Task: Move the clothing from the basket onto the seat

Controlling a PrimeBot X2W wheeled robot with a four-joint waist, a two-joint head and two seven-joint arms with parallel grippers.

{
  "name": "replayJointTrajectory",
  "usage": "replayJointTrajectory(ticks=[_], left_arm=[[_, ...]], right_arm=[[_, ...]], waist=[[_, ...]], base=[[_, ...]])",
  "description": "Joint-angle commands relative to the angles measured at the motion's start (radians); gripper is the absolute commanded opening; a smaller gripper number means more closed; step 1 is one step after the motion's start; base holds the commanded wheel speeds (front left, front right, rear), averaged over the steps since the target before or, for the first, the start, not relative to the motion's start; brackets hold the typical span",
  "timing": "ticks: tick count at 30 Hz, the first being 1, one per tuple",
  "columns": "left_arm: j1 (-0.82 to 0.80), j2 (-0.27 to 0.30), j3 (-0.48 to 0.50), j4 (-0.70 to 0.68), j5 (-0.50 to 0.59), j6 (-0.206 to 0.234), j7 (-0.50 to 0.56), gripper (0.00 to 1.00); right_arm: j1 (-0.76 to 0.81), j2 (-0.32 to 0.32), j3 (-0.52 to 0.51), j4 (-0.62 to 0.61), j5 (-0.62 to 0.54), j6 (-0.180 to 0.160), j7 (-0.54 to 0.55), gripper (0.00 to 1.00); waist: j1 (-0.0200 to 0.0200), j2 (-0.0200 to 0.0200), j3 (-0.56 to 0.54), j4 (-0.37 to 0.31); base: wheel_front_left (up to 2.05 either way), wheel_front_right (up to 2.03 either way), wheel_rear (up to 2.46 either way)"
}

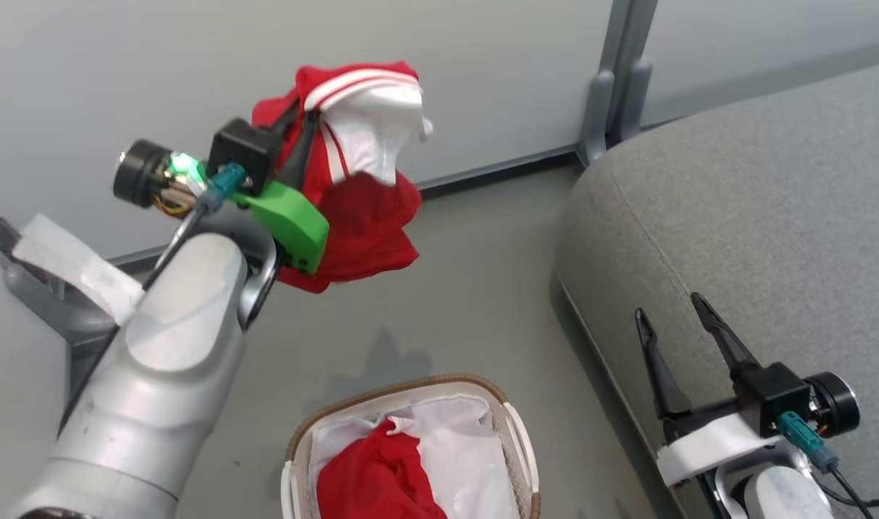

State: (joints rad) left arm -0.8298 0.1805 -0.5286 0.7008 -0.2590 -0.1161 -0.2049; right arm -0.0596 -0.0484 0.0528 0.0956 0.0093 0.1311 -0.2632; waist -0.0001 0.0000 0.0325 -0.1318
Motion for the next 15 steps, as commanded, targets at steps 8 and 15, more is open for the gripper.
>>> replayJointTrajectory(ticks=[8,15], left_arm=[[-0.133,0.016,-0.048,0.002,-0.004,-0.013,0.015,0.00],[-0.193,-0.009,-0.102,-0.009,-0.028,-0.014,0.010,0.00]], right_arm=[[-0.067,-0.004,0.067,0.009,-0.031,-0.001,-0.002,1.00],[-0.121,-0.004,0.128,0.073,-0.085,-0.001,-0.002,1.00]], waist=[[0.0001,0.0000,-0.044,0.039],[0.0001,0.0000,-0.056,0.074]], base=[[0.00,0.00,0.00],[0.00,0.00,0.00]])
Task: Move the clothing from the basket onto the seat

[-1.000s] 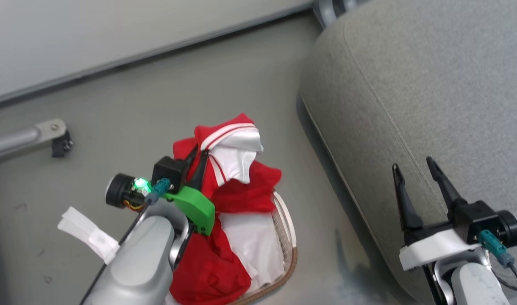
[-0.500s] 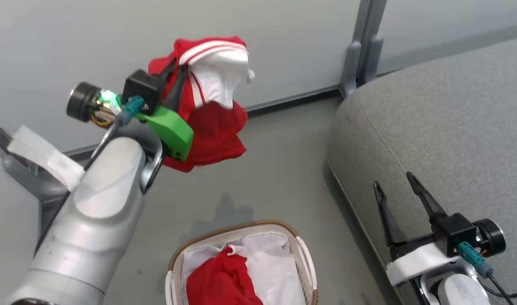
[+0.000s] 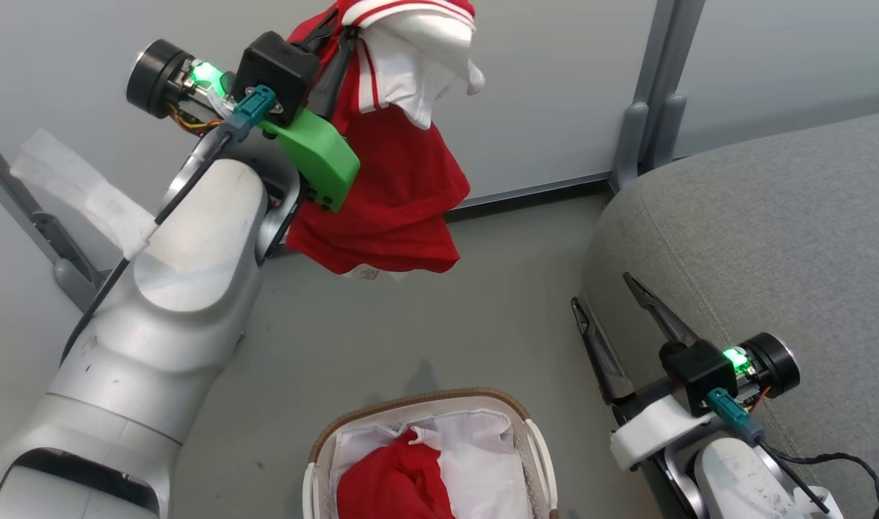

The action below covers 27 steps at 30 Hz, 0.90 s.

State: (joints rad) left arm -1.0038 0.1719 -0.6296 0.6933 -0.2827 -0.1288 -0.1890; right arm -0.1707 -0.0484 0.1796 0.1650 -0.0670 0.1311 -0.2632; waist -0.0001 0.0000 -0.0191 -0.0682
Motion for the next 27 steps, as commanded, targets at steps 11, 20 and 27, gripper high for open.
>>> replayJointTrajectory(ticks=[11,20,27], left_arm=[[-0.098,-0.039,-0.135,-0.089,-0.080,-0.002,0.007,0.00],[-0.132,-0.053,-0.226,-0.177,-0.152,-0.001,0.025,0.00],[-0.126,-0.048,-0.254,-0.224,-0.189,-0.001,0.037,0.00]], right_arm=[[-0.118,-0.004,-0.004,0.141,-0.086,-0.001,-0.002,1.00],[-0.174,-0.004,0.010,0.244,-0.133,-0.001,-0.002,1.00],[-0.232,-0.004,0.054,0.284,-0.107,-0.001,-0.002,1.00]], waist=[[0.0001,0.0000,-0.008,0.088],[0.0001,0.0000,-0.014,0.153],[0.0001,0.0000,-0.016,0.177]], base=[[0.00,0.00,0.00],[0.00,0.00,0.00],[0.00,0.00,0.00]])
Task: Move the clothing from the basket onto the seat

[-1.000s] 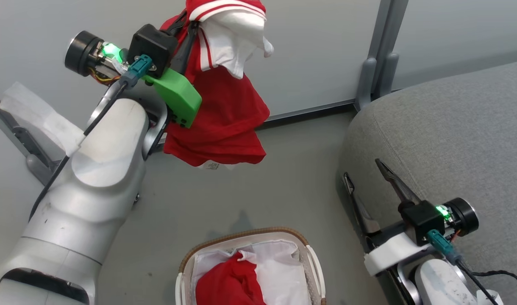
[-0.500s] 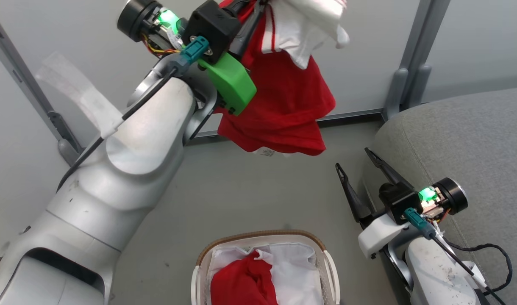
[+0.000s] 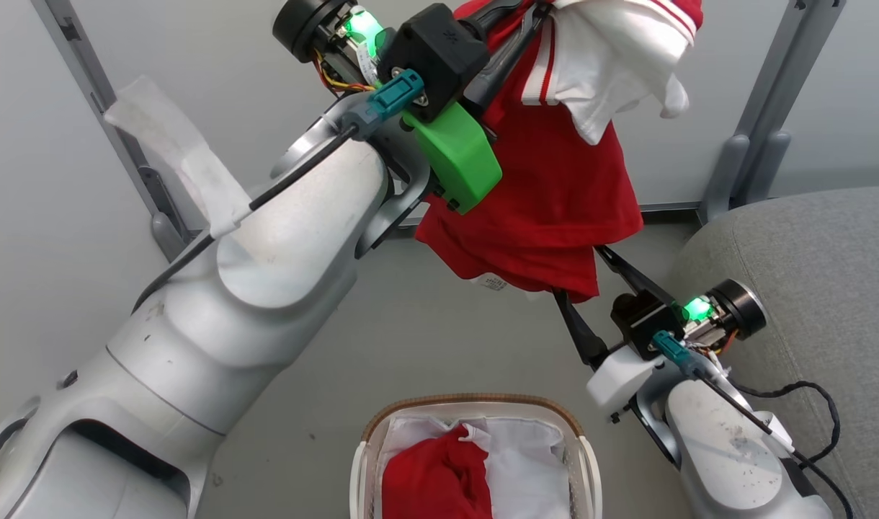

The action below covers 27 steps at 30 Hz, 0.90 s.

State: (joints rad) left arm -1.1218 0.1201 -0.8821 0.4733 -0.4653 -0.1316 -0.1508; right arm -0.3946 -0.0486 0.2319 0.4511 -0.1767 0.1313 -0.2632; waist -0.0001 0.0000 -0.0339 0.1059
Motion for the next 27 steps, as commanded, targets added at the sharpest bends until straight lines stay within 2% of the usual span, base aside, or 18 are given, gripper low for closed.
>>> replayJointTrajectory(ticks=[1,7,8,9,10,11,12,13,14,27], left_arm=[[-0.003,0.005,-0.002,-0.007,-0.010,0.002,0.000,0.00],[0.038,0.010,0.000,-0.009,-0.039,0.003,0.000,0.00],[0.045,0.010,0.001,-0.007,-0.047,0.005,-0.002,0.00],[0.052,0.009,0.003,-0.004,-0.053,0.006,-0.005,0.00],[0.061,0.009,0.003,-0.001,-0.059,0.006,-0.006,0.00],[0.069,0.008,0.004,0.002,-0.064,0.007,-0.008,0.00],[0.077,0.008,0.005,0.006,-0.069,0.008,-0.009,0.00],[0.085,0.009,0.006,0.009,-0.073,0.008,-0.011,0.00],[0.094,0.009,0.008,0.014,-0.079,0.009,-0.012,0.00],[0.175,0.023,0.033,0.112,-0.134,0.024,-0.056,0.00]], right_arm=[[-0.016,-0.004,0.006,-0.009,0.008,-0.001,-0.002,1.00],[-0.049,-0.004,0.019,-0.061,0.053,-0.001,-0.002,1.00],[-0.051,-0.004,0.018,-0.069,0.060,-0.001,-0.002,0.91],[-0.053,-0.004,0.018,-0.072,0.064,-0.001,-0.002,0.51],[-0.056,-0.004,0.019,-0.074,0.068,-0.001,-0.002,0.37],[-0.059,-0.004,0.021,-0.078,0.073,-0.001,-0.002,0.31],[-0.060,-0.004,0.022,-0.081,0.075,-0.001,-0.002,0.20],[-0.059,-0.004,0.024,-0.083,0.078,-0.001,-0.002,0.15],[-0.056,-0.004,0.027,-0.085,0.081,-0.001,-0.002,0.00],[-0.032,-0.004,0.034,-0.112,0.092,-0.001,-0.002,0.00]], waist=[[0.0001,0.0000,-0.001,0.005],[0.0001,0.0000,-0.003,0.003],[0.0001,0.0000,-0.004,0.002],[0.0001,0.0000,-0.005,0.000],[0.0001,0.0000,-0.006,-0.002],[0.0001,0.0000,-0.007,-0.003],[0.0001,0.0000,-0.008,-0.005],[0.0001,0.0000,-0.009,-0.007],[0.0001,0.0000,-0.010,-0.010],[0.0001,0.0000,-0.005,-0.046]], base=[[0.00,0.00,0.00],[0.00,0.00,0.00],[0.00,0.00,0.00],[0.00,0.00,0.00],[0.00,0.00,0.00],[0.00,0.00,0.00],[0.00,0.00,0.00],[0.00,0.00,0.00],[0.00,0.00,0.00],[0.00,0.00,0.00]])
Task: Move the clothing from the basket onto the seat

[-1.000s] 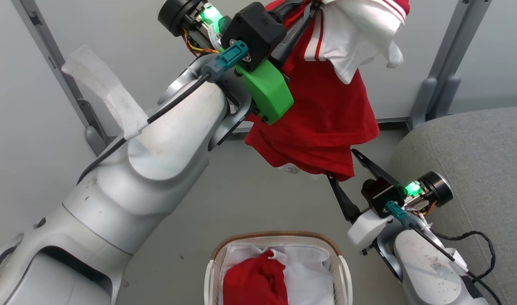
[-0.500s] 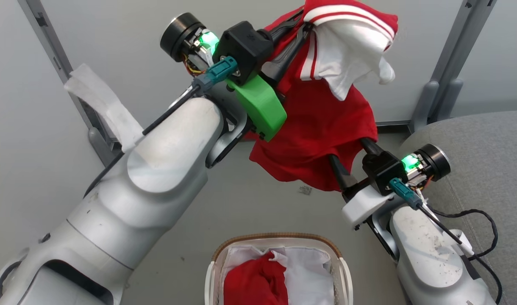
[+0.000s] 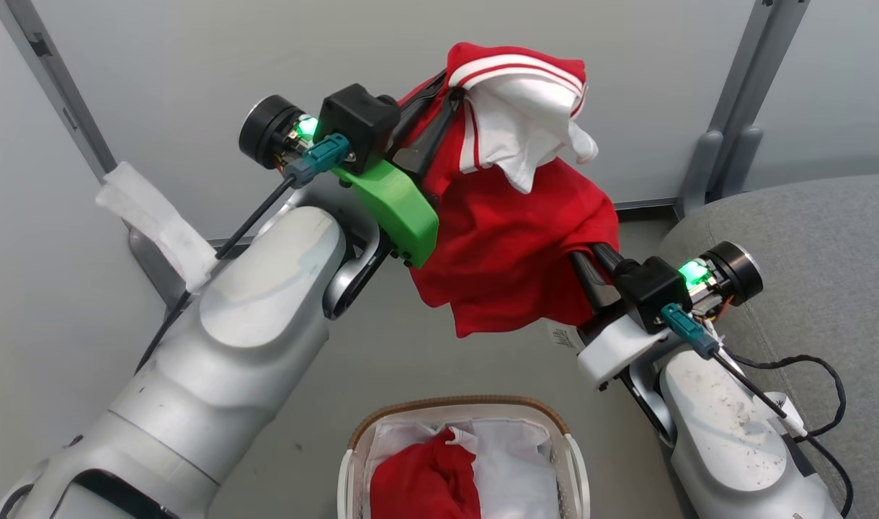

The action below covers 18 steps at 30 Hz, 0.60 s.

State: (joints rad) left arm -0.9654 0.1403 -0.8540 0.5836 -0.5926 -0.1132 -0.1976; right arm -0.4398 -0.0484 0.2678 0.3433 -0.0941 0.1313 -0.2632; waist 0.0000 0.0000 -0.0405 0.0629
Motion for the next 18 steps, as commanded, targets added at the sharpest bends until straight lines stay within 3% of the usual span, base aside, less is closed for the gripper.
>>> replayJointTrajectory(ticks=[1,5,6,7,8,18], left_arm=[[0.025,0.001,0.008,0.010,-0.012,0.007,-0.011,0.00],[0.062,-0.009,0.025,0.048,-0.041,0.009,-0.031,0.00],[0.076,-0.011,0.024,0.057,-0.045,0.009,-0.036,0.31],[0.088,-0.014,0.024,0.063,-0.047,0.007,-0.040,0.46],[0.105,-0.017,0.021,0.072,-0.051,0.005,-0.045,0.97],[0.283,-0.051,0.054,0.082,-0.049,-0.002,-0.068,1.00]], right_arm=[[0.014,-0.004,-0.003,-0.008,0.011,-0.001,-0.002,0.00],[0.017,-0.004,-0.007,-0.021,0.013,-0.001,-0.002,0.00],[0.016,-0.004,-0.009,-0.026,0.015,-0.001,-0.002,0.00],[0.015,-0.004,-0.011,-0.031,0.016,-0.001,-0.002,0.00],[0.016,-0.004,-0.014,-0.035,0.017,-0.001,-0.002,0.00],[0.025,-0.004,-0.065,-0.073,0.018,-0.001,-0.002,0.00]], waist=[[0.0000,0.0000,0.002,-0.005],[0.0000,0.0000,0.005,-0.012],[0.0000,0.0000,0.006,-0.014],[0.0000,0.0000,0.007,-0.015],[0.0000,0.0000,0.008,-0.017],[0.0000,0.0000,0.017,-0.023]], base=[[0.00,0.00,0.00],[0.00,0.00,0.00],[0.00,0.00,0.00],[0.00,0.00,0.00],[0.00,0.00,0.00],[0.00,0.00,0.00]])
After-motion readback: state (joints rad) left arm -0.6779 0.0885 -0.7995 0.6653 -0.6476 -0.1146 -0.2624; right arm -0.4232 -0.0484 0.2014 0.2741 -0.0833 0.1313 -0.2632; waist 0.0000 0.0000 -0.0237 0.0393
